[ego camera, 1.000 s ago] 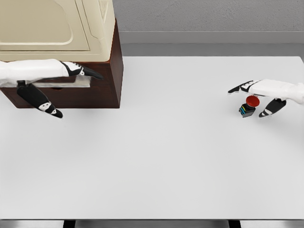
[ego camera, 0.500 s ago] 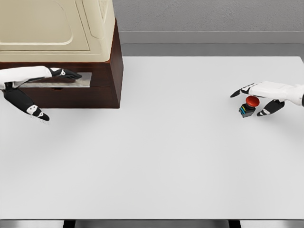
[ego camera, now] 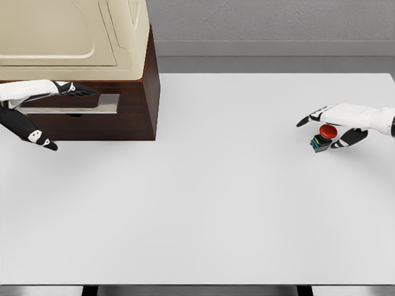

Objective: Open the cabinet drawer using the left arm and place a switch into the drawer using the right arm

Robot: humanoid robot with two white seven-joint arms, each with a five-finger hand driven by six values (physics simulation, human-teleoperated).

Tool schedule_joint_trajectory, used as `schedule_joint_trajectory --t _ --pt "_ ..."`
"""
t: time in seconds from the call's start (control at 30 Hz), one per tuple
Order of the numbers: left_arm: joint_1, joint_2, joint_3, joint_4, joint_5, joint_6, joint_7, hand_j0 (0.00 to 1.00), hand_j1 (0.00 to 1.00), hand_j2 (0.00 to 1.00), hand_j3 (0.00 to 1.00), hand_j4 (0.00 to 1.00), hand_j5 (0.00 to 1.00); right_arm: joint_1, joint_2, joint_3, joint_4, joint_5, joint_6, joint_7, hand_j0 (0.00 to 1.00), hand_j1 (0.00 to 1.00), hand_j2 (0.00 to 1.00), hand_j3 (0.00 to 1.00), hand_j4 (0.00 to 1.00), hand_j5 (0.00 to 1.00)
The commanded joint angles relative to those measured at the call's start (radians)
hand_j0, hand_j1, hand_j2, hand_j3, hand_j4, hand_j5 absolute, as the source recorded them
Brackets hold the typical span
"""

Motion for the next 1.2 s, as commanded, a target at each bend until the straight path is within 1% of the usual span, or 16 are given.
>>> schedule_joint_trajectory --t 0.0,0.07,0.27,0.33,0.43,0.47,0.53,0.63,0.83,0.9,1.17 --pt "0.0 0.001 0.001 0.0 0.004 0.014 0.0 1.0 1.0 1.0 1.0 1.0 1.0 0.0 -0.005 0.0 -0.02 -0.006 0.003 0.0 0.86 0.86 0.86 0.86 0.86 0.86" --pt "0.005 0.003 0.001 0.001 0.004 0.014 0.0 1.0 1.0 1.0 1.0 1.0 1.0 0.0 -0.01 0.001 -0.017 -0.006 0.003 0.0 0.83 0.83 0.83 0.83 0.83 0.83" --pt "0.011 0.004 0.003 0.003 0.005 0.018 0.0 1.0 1.0 1.0 1.0 1.0 1.0 0.005 -0.023 0.001 -0.016 -0.006 0.003 0.0 0.83 0.83 0.83 0.83 0.83 0.83" --pt "0.012 0.006 0.018 0.004 0.005 0.018 0.0 1.0 1.0 1.0 1.0 1.0 1.0 0.008 -0.025 0.009 -0.017 -0.006 0.003 0.0 0.82 0.82 0.82 0.82 0.82 0.82" --pt "0.014 0.008 0.02 0.006 0.005 0.018 0.0 1.0 1.0 1.0 1.0 1.0 1.0 0.008 -0.028 0.013 -0.019 -0.006 0.003 0.0 0.78 0.78 0.78 0.78 0.78 0.78" --pt "0.026 0.008 0.021 0.008 0.004 0.02 0.0 1.0 1.0 1.0 1.0 1.0 1.0 0.006 -0.028 0.012 -0.017 -0.007 0.003 0.0 0.77 0.77 0.77 0.77 0.77 0.77" --pt "0.028 0.008 0.021 0.011 0.004 0.025 0.0 1.0 1.0 1.0 1.0 1.0 1.0 0.008 -0.028 0.012 -0.019 -0.006 0.003 0.0 0.75 0.75 0.75 0.75 0.75 0.75" --pt "0.032 0.008 0.021 0.011 0.002 0.025 0.0 1.0 1.0 1.0 1.0 1.0 1.0 0.006 -0.028 0.012 -0.017 -0.006 0.003 0.0 0.7 0.7 0.7 0.7 0.7 0.7" --pt "0.035 0.006 0.021 0.009 0.007 0.025 0.0 1.0 1.0 1.0 1.0 1.0 1.0 0.006 -0.028 0.014 -0.019 -0.007 0.003 0.0 0.67 0.67 0.67 0.67 0.67 0.67" --pt "0.054 0.006 0.023 0.008 0.005 0.023 0.0 1.0 1.0 1.0 1.0 1.0 1.0 0.006 -0.028 0.014 -0.019 -0.006 0.003 0.0 0.66 0.66 0.66 0.66 0.66 0.66" --pt "0.069 0.027 0.023 0.008 0.019 0.023 0.0 1.0 1.0 1.0 1.0 1.0 1.0 0.005 -0.028 0.017 -0.02 -0.007 0.003 0.0 0.6 0.6 0.6 0.6 0.6 0.6"
